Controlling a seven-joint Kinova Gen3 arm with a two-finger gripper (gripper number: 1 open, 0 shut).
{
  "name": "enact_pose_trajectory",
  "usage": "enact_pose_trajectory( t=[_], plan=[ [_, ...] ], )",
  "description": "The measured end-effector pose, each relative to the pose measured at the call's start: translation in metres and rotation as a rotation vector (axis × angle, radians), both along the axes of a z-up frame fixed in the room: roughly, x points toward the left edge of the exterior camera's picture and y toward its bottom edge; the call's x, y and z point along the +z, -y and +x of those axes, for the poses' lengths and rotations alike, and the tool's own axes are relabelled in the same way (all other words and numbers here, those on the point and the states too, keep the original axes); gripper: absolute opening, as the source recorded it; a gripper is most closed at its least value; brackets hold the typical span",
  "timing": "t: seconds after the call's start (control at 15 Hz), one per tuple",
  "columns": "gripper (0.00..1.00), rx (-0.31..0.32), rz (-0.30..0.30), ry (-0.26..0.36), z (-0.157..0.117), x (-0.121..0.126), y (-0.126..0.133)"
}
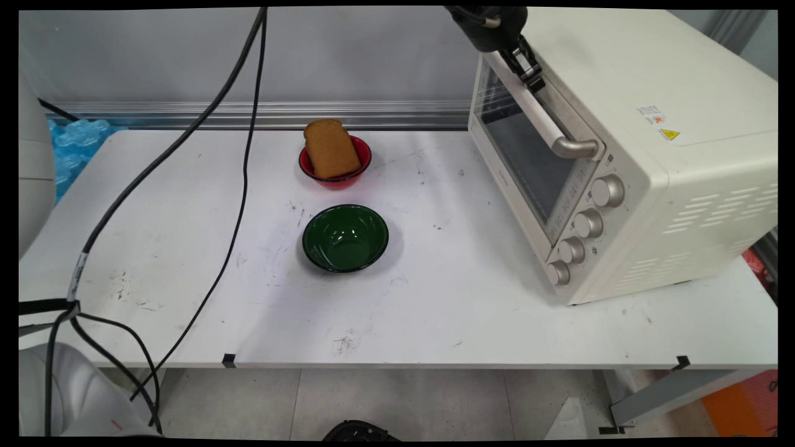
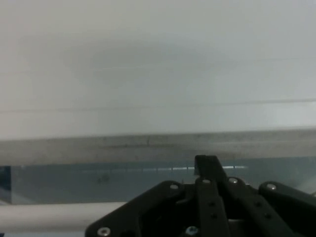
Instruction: Open the oven
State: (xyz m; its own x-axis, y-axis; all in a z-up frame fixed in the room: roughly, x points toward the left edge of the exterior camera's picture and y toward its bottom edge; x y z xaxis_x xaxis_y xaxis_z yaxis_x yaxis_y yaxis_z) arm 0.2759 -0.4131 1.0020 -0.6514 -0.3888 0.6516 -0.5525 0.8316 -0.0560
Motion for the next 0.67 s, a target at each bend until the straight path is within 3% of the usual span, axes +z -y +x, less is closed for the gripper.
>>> enact_pose_trajectory(
  t=[0.67],
  plan=[
    [0.0,-0.007,0.025,0.026,0.012,-0.008,-0.01]
  ],
)
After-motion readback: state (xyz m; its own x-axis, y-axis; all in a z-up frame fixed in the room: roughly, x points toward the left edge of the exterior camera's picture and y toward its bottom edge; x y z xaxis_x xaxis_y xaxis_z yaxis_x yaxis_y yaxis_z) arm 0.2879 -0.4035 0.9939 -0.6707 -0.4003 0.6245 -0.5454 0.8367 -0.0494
